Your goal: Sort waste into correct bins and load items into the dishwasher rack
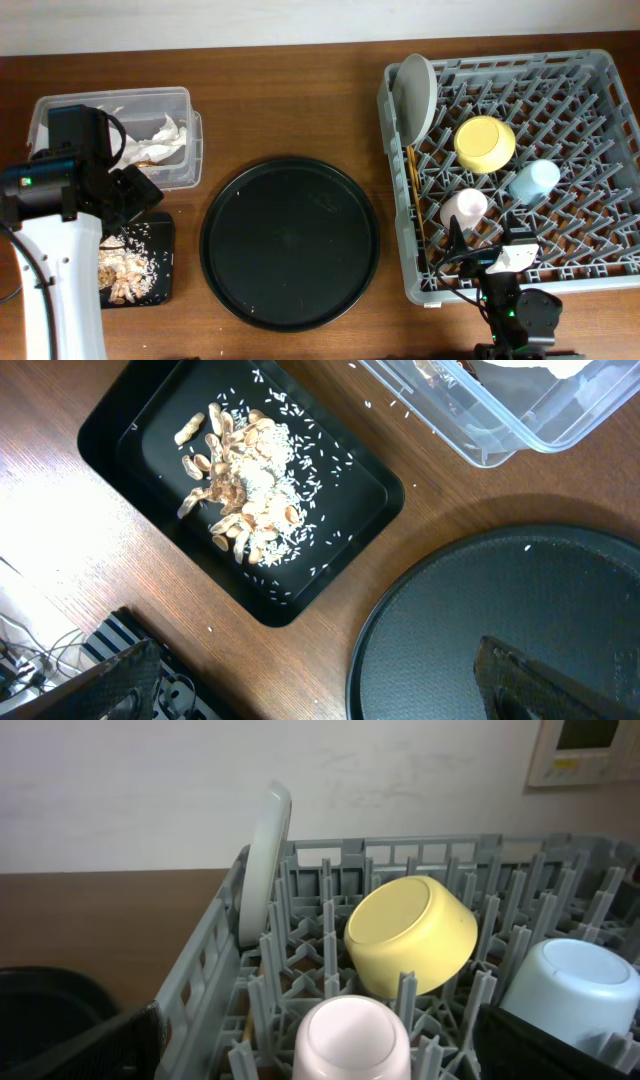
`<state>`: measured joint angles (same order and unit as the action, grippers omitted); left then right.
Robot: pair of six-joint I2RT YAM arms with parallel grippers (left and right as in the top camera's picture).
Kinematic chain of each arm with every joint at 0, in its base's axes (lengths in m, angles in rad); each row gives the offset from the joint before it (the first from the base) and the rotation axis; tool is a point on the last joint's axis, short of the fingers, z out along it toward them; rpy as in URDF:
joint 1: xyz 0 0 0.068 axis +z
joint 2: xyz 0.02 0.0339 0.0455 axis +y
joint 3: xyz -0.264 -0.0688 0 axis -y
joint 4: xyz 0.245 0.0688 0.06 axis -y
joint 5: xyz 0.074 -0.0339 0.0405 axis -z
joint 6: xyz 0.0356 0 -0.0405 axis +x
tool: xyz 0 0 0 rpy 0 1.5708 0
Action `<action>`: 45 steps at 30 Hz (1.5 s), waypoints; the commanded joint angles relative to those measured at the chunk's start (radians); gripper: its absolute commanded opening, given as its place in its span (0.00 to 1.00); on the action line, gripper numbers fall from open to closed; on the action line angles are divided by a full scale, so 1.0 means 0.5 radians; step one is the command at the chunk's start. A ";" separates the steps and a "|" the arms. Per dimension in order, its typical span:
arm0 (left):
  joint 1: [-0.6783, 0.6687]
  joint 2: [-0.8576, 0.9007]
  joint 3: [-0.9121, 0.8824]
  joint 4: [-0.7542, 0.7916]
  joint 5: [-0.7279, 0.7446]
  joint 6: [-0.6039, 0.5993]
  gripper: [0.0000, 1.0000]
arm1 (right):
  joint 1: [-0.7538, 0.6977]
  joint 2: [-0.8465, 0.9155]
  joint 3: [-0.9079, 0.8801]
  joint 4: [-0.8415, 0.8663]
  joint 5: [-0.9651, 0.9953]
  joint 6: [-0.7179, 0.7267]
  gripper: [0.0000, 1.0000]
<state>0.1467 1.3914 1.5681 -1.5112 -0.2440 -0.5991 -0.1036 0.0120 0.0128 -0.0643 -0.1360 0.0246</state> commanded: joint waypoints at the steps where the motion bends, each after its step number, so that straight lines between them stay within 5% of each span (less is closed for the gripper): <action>1: 0.008 -0.011 0.011 -0.002 -0.014 0.001 0.99 | -0.017 -0.018 -0.014 -0.014 0.033 -0.089 0.99; 31: -0.015 -0.189 -0.159 -0.100 0.143 0.001 0.99 | 0.018 -0.018 -0.014 -0.008 0.033 -0.088 0.99; 34: -0.116 -0.474 -0.619 0.314 0.143 0.004 0.99 | 0.018 -0.018 -0.014 -0.008 0.033 -0.088 0.99; 41: -0.372 -1.520 -2.153 1.803 0.145 0.198 0.99 | 0.018 -0.018 -0.014 -0.008 0.033 -0.088 0.99; 45: -0.372 -1.913 -2.631 2.063 0.143 0.146 0.99 | 0.018 -0.018 -0.014 -0.008 0.033 -0.088 0.99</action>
<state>-0.0372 0.5182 0.3428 -0.5247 -0.1688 -0.5194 -0.1001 0.0113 0.0128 -0.0647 -0.1280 -0.0120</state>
